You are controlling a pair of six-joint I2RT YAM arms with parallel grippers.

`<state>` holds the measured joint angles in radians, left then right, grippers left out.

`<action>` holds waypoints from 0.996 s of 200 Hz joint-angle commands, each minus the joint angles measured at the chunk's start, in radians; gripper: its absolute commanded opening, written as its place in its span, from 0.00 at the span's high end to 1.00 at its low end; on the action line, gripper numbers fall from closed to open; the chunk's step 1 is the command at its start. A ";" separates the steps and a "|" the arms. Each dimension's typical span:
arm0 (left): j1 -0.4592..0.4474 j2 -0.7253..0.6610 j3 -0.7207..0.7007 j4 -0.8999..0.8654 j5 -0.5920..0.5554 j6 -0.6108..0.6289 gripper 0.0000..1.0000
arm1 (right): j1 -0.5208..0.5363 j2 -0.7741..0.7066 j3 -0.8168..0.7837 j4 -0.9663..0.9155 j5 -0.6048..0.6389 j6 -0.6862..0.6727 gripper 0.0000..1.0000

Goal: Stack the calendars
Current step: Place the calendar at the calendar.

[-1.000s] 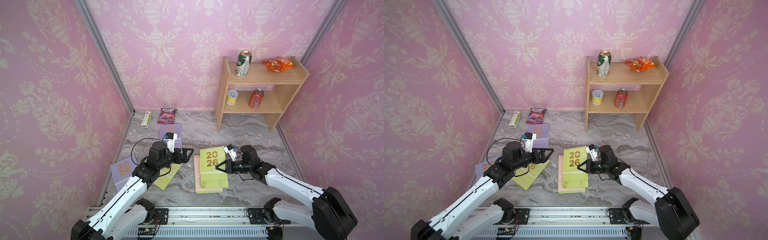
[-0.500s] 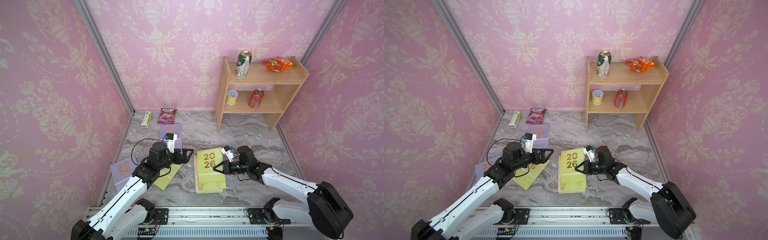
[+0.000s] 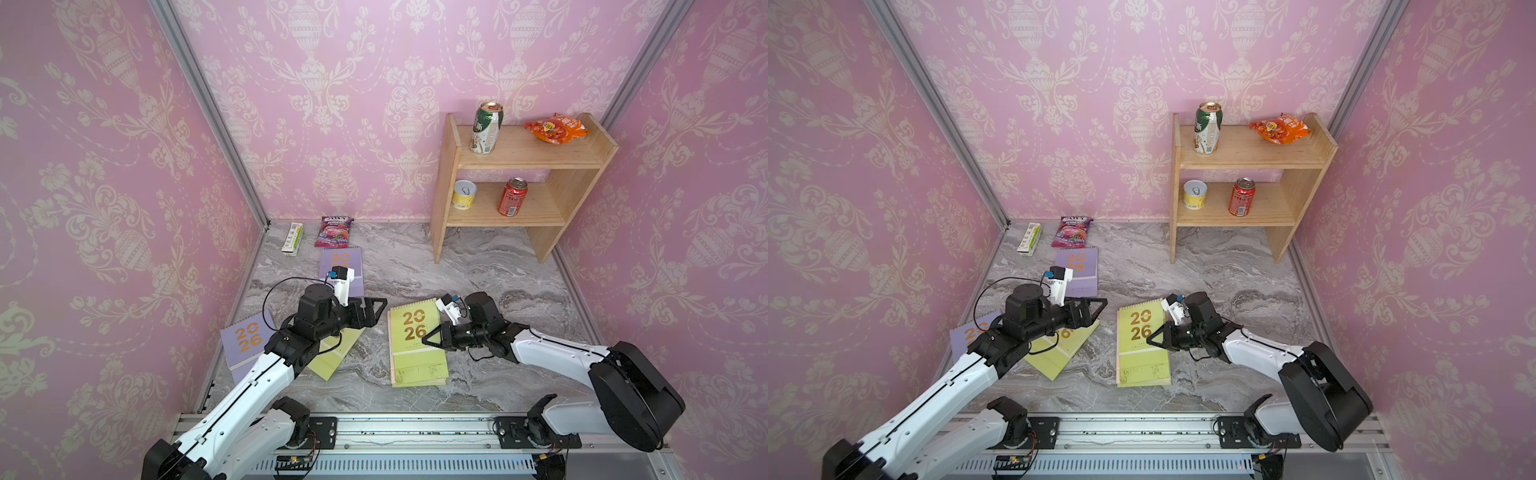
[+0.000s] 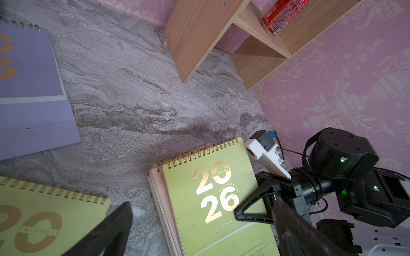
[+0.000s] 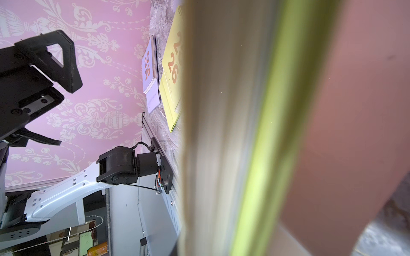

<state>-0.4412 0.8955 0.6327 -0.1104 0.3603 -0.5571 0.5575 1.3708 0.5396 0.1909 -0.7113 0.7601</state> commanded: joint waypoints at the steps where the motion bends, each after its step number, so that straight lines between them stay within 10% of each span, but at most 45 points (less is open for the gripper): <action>1: -0.002 -0.007 -0.011 0.018 0.017 0.023 0.01 | 0.005 0.017 0.029 0.043 -0.002 -0.004 1.00; 199: -0.002 0.004 -0.007 0.011 0.033 0.019 0.01 | 0.003 0.028 0.086 -0.221 0.169 -0.120 0.56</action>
<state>-0.4412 0.8982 0.6327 -0.1101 0.3710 -0.5571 0.5591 1.4166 0.5911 0.0383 -0.5934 0.6815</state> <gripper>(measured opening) 0.992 0.428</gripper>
